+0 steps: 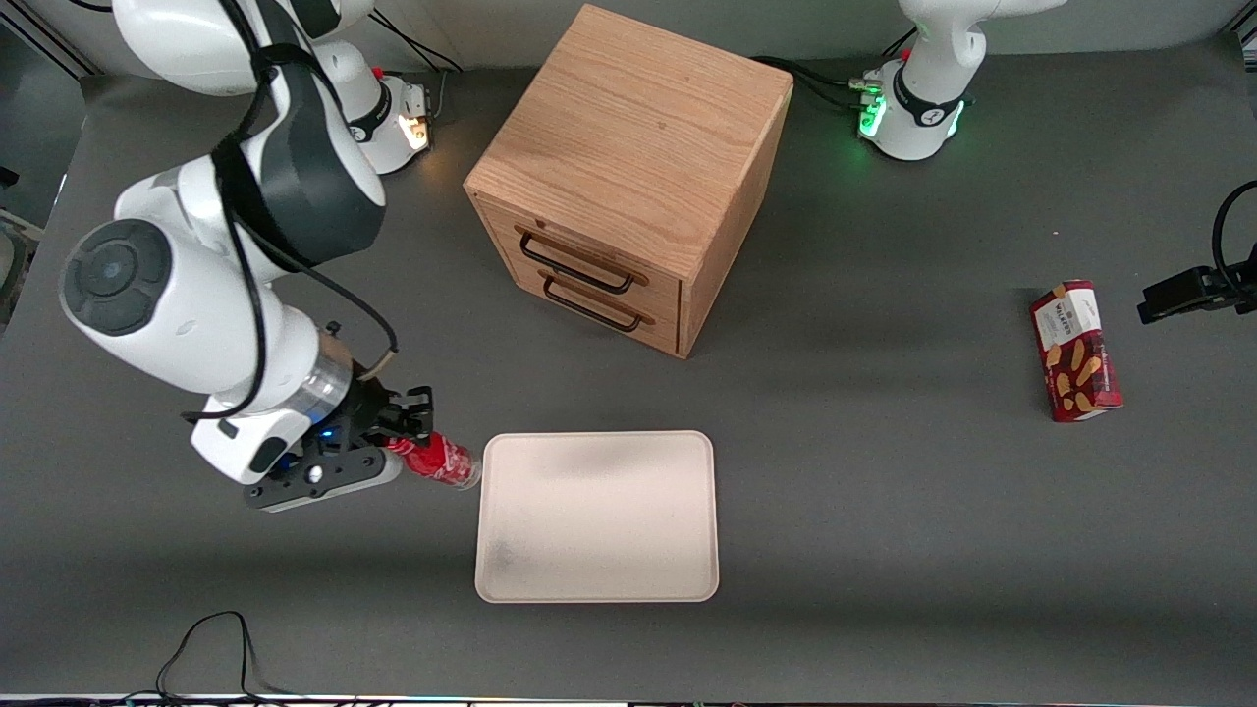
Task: Place coke bottle on tray
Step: 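Carry the bottle with the right gripper over the white tray, then lower the bottle onto the tray and open the right gripper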
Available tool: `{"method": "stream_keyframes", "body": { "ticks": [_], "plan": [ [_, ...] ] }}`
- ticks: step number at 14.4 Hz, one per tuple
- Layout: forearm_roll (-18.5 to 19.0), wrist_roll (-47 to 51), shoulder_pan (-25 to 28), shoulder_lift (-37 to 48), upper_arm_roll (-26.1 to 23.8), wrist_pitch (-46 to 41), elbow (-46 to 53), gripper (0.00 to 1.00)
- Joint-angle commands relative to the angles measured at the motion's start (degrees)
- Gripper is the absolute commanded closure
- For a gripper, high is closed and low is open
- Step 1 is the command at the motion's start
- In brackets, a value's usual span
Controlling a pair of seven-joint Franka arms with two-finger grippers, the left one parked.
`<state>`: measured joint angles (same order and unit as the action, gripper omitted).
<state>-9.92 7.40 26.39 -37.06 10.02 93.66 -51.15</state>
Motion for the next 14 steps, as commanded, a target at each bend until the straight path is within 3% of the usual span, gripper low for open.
{"method": "stream_keyframes", "body": {
  "ticks": [1,5,14],
  "plan": [
    [3.0,2.4,0.9,-1.7,-0.1,0.3,2.9,1.0],
    [6.3,1.9,1.3,-5.8,-0.6,3.4,2.4,1.0],
    [6.1,1.3,1.0,-12.3,-0.7,17.1,-2.6,1.0]
  ]
}}
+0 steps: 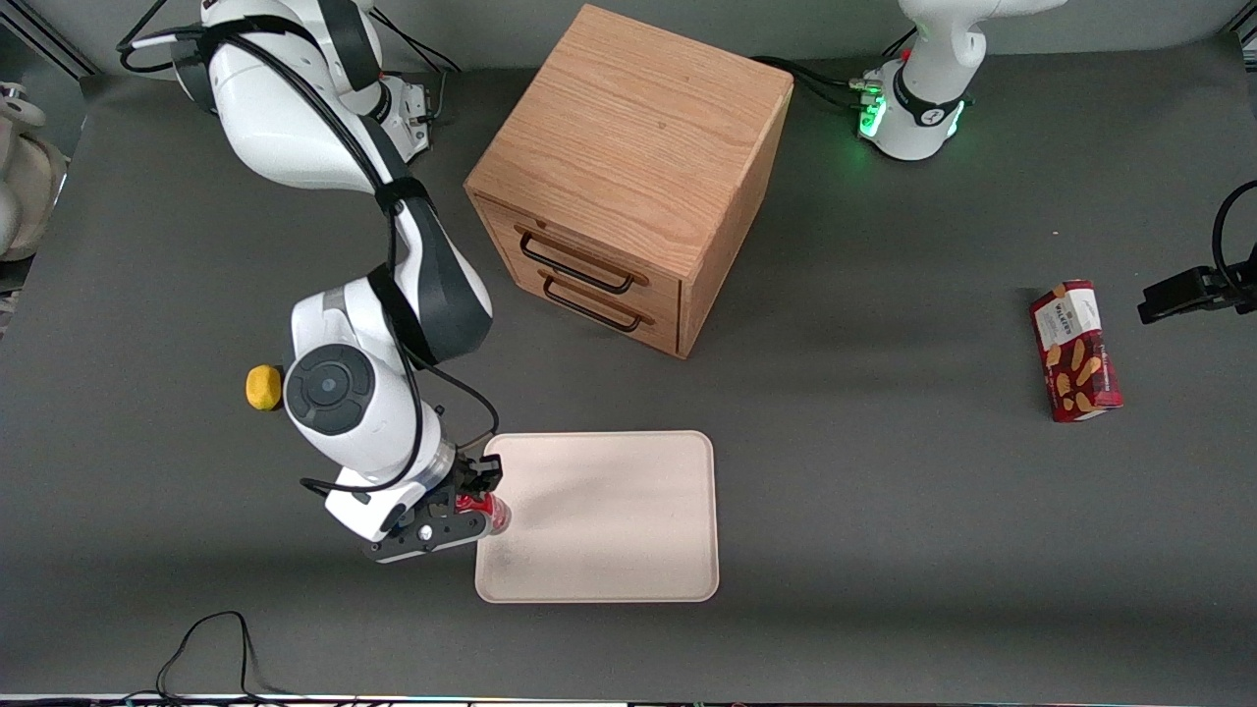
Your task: Place coke bottle on tray
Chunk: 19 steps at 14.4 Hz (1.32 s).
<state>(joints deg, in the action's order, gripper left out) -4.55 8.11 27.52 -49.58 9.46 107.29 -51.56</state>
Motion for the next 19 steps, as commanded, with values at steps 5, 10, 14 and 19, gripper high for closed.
{"method": "stream_keyframes", "body": {
  "ticks": [5,10,14,19],
  "plan": [
    [0.3,0.7,-0.2,-1.5,-0.2,10.1,-6.0,1.0],
    [0.3,1.4,-0.2,-1.8,-0.2,11.6,-7.0,0.61],
    [0.2,2.4,-0.2,-0.7,-0.2,11.6,-8.3,0.0],
    [0.3,2.7,-0.1,8.7,-0.2,0.9,-9.6,0.0]
  ]
}}
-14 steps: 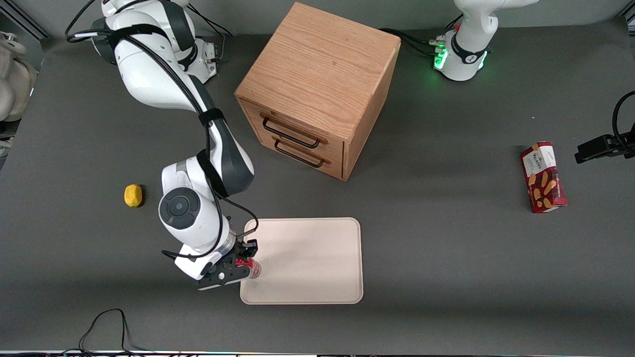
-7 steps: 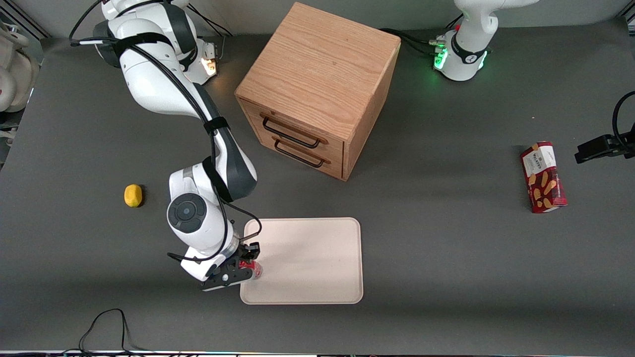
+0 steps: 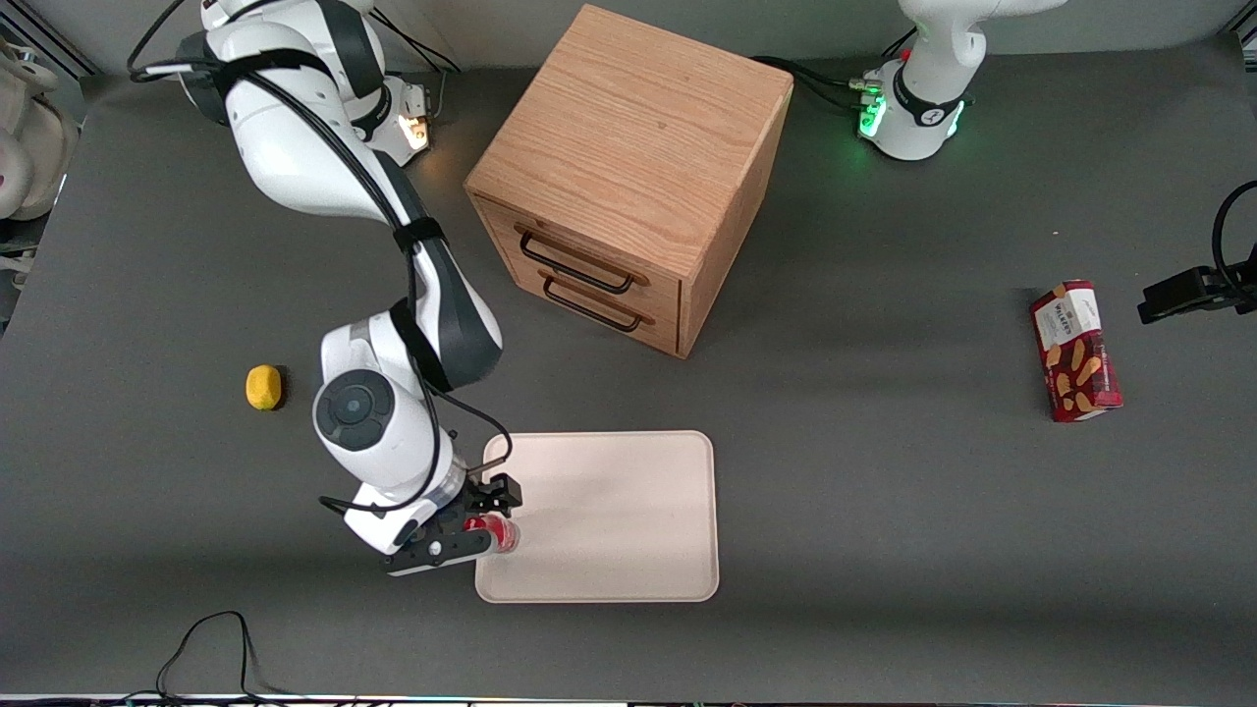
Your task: Place coke bottle on tray
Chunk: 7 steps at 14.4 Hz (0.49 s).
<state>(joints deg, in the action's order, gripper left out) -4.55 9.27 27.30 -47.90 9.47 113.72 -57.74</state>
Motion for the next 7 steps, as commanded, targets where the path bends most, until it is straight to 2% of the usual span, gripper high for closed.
{"method": "stream_keyframes", "body": {
  "ticks": [1,4,7],
  "plan": [
    [0.2,1.5,-0.1,10.2,-0.2,-9.4,-4.0,0.0],
    [0.3,1.5,-0.8,20.6,-0.3,-15.7,-10.0,0.0],
    [0.7,0.8,-4.3,32.7,-0.3,-19.2,-18.8,0.0]
  ]
}}
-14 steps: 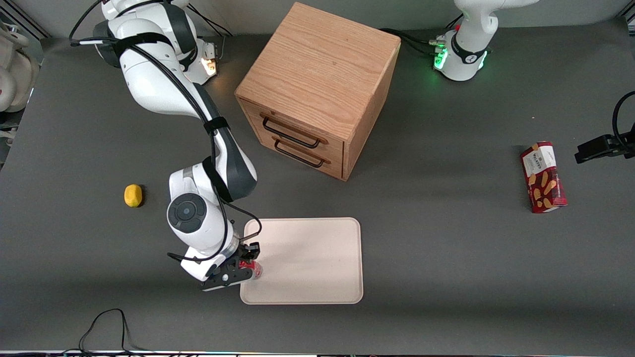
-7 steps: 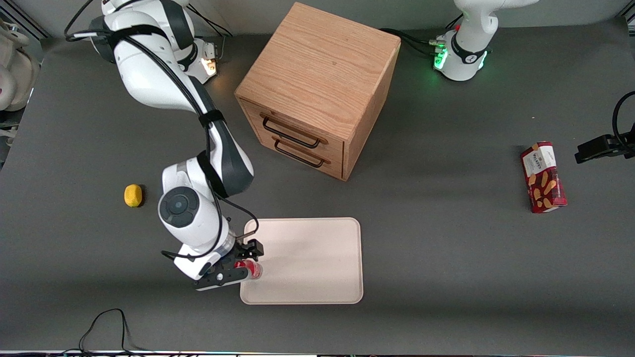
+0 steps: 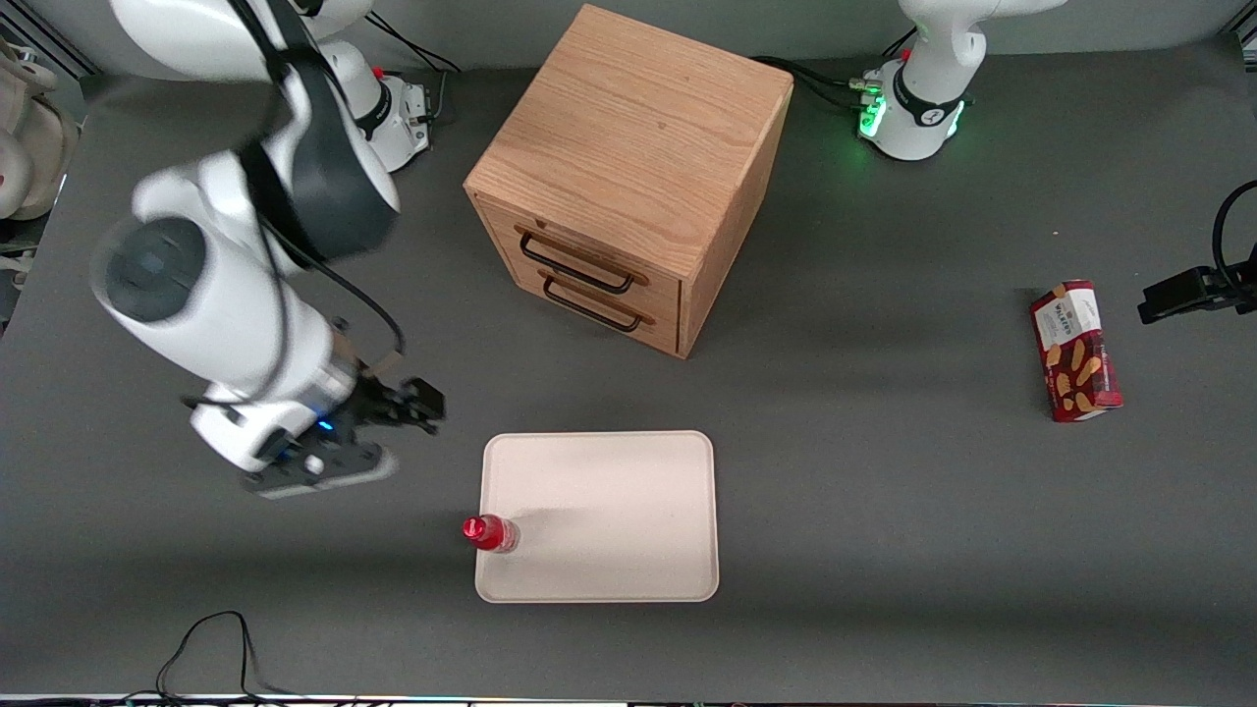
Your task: Place coke bottle on tray
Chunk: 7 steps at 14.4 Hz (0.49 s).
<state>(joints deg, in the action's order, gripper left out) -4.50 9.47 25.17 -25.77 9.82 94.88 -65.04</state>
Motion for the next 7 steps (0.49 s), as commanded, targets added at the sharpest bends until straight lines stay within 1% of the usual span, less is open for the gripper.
{"method": "stream_keyframes", "body": {
  "ticks": [1,3,4,6,7],
  "plan": [
    [0.6,0.2,-3.5,14.3,-0.8,-1.4,-14.4,0.0],
    [1.1,-3.0,-7.1,22.0,-1.6,-4.6,-20.6,0.0],
    [1.1,-5.1,-9.8,25.2,-2.0,-5.0,-23.5,0.0],
    [1.6,-9.2,-13.5,29.5,-2.3,-5.0,-27.6,0.0],
    [2.6,-11.6,-15.5,30.6,-2.6,-5.0,-28.6,0.0]
  ]
}}
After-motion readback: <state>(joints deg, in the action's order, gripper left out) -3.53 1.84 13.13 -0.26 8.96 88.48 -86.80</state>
